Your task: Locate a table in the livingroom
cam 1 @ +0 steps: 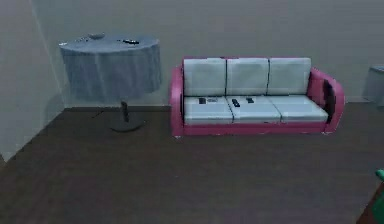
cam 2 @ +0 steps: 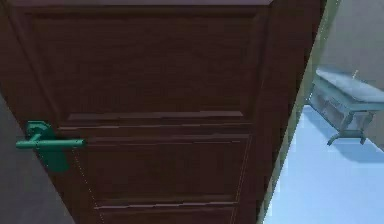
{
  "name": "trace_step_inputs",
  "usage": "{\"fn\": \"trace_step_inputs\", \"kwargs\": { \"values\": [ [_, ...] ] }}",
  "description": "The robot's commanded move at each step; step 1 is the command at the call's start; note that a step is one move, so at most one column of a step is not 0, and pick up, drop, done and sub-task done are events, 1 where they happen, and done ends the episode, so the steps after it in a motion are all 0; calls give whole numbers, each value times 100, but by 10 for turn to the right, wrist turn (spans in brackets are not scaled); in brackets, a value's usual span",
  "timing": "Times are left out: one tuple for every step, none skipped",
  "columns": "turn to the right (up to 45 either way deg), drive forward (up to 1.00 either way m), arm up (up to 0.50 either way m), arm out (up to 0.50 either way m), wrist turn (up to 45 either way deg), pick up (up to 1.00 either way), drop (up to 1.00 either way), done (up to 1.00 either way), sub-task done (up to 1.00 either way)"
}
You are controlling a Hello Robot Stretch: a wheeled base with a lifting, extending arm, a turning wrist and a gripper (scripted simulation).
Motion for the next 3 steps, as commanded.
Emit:
{"fn": "trace_step_inputs", "kwargs": {
  "values": [
    [0, 70, 0, 0, 0, 0, 0, 0, 0],
    [210, 0, 0, 0, 0, 0, 0, 0, 0],
    [0, 75, 0, 0, 0, 0, 0, 0, 0]
  ]
}}
